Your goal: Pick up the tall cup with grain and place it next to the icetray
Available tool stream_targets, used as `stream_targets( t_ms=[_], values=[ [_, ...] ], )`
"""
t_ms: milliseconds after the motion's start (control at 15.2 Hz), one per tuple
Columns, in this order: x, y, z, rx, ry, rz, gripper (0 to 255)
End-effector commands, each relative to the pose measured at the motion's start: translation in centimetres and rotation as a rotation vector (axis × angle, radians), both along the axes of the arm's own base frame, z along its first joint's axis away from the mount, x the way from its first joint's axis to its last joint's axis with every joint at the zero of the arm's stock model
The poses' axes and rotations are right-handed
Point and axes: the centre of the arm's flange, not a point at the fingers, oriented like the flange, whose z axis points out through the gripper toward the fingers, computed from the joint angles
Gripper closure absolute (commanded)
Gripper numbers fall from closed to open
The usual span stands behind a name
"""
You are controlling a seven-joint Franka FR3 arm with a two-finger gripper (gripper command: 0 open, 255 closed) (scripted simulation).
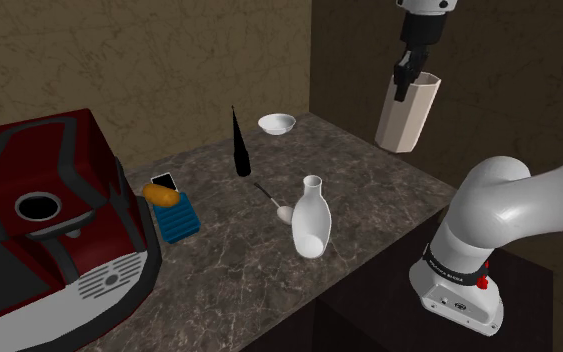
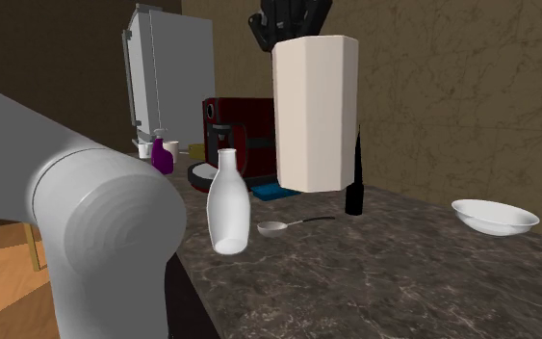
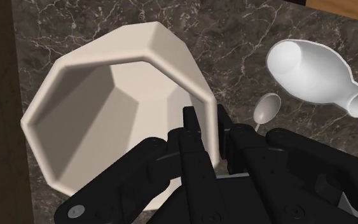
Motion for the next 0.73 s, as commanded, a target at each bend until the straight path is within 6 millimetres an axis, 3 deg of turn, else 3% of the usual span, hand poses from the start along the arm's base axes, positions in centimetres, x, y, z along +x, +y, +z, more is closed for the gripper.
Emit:
stream_targets(
  t_ms=[0,660],
  values=[
    [0.1,-0.1,0.7,0.000,0.000,0.000,255],
    [10.1,8.5,0.8,0.000,0.000,0.000,255]
  ],
)
